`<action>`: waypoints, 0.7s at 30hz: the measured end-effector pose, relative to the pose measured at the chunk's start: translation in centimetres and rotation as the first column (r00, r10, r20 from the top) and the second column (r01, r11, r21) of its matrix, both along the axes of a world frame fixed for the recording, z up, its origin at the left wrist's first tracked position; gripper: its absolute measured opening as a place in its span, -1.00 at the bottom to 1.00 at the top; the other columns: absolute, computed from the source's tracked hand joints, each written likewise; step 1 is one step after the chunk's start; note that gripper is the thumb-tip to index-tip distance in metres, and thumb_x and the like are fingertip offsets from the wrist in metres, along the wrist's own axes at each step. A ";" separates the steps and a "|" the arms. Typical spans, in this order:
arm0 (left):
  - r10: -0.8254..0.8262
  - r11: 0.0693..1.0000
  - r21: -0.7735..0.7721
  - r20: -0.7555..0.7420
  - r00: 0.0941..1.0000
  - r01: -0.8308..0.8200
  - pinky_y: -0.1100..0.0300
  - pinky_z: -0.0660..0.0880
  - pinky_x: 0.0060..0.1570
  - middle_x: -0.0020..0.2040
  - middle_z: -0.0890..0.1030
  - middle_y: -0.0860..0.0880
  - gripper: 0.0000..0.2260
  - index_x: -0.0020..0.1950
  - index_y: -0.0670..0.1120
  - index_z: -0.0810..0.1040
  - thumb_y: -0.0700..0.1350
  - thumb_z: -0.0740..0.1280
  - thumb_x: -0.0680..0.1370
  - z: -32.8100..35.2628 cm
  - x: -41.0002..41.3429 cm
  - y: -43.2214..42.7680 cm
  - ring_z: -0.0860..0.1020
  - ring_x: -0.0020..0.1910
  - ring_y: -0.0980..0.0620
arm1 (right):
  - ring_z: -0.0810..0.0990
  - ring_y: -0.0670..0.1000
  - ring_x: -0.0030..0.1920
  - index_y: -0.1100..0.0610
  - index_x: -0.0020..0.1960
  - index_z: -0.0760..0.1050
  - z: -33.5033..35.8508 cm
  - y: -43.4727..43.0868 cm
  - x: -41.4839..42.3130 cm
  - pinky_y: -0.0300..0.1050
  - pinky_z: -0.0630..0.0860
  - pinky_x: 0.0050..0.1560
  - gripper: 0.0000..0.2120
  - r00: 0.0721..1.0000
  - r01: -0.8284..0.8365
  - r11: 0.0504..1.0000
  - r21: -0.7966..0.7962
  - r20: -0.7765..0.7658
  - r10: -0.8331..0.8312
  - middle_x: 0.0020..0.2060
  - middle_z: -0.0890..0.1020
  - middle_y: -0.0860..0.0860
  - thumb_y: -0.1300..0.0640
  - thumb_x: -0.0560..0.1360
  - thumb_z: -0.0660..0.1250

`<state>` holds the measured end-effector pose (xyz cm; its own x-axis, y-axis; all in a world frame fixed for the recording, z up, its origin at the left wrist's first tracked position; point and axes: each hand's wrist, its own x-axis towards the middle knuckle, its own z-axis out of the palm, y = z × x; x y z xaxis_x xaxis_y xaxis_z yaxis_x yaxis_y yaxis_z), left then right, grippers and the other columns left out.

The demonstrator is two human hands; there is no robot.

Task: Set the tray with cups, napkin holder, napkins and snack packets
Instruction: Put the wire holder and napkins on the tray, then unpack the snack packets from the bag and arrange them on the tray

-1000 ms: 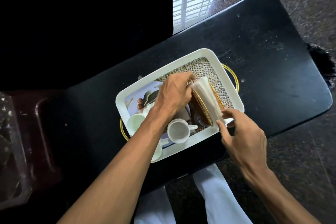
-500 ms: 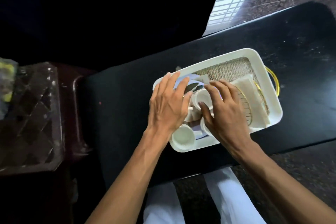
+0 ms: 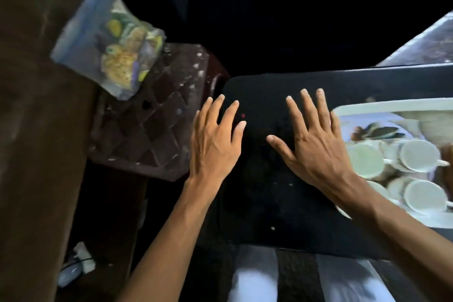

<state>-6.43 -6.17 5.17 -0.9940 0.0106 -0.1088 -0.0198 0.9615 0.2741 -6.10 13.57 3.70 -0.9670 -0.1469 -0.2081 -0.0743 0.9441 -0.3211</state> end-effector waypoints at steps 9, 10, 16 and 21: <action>0.326 0.944 0.095 -0.144 0.934 -0.315 -0.05 0.36 0.44 0.48 0.44 -0.15 -0.59 0.48 -0.09 0.46 0.01 0.24 0.67 0.7 -1.7 -16.9 0.38 0.49 -0.16 | -0.30 0.14 0.60 0.03 0.63 -0.12 1.5 -13.0 -4.0 0.29 -0.06 0.56 -0.17 0.985 -0.170 0.985 -0.019 -0.013 0.170 0.62 -0.14 0.09 -0.44 0.55 -0.07; 0.389 0.918 0.138 -0.132 0.912 -0.372 -0.04 0.35 0.42 0.48 0.44 -0.15 -0.59 0.49 -0.09 0.44 0.01 0.25 0.67 0.5 -2.1 -18.5 0.38 0.48 -0.15 | -0.29 0.14 0.60 0.02 0.63 -0.12 1.5 -14.2 -4.4 0.29 -0.05 0.56 -0.17 0.984 -0.180 0.983 -0.022 -0.019 0.180 0.62 -0.13 0.09 -0.44 0.54 -0.06; 0.715 0.664 0.376 -0.064 0.697 -0.646 0.17 0.29 0.46 0.50 0.44 -0.13 -0.52 0.56 -0.09 0.33 -0.01 0.27 0.65 -1.6 -7.8 -26.8 0.41 0.47 -0.09 | -0.29 0.15 0.60 0.00 0.63 -0.16 1.4 -19.1 -6.0 0.31 -0.03 0.55 -0.14 0.969 -0.246 0.969 0.006 -0.035 0.247 0.62 -0.14 0.11 -0.49 0.52 -0.11; 0.839 0.203 0.638 0.277 0.467 -0.743 0.09 0.41 0.43 0.50 0.44 -0.10 -0.41 0.57 -0.06 0.26 0.11 0.32 0.61 -2.6 -12.9 -30.9 0.47 0.42 -0.07 | -0.28 0.15 0.60 0.00 0.63 -0.14 1.1 -20.6 -5.7 0.31 -0.01 0.55 -0.14 0.964 -0.267 0.964 -0.005 -0.019 0.267 0.62 -0.13 0.11 -0.48 0.52 -0.08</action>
<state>-19.29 -37.11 2.59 -0.5245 -0.7774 -0.3472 -0.5924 0.0404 0.8046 -11.76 -7.00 4.82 -0.8961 -0.4018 -0.1886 -0.3293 0.8868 -0.3243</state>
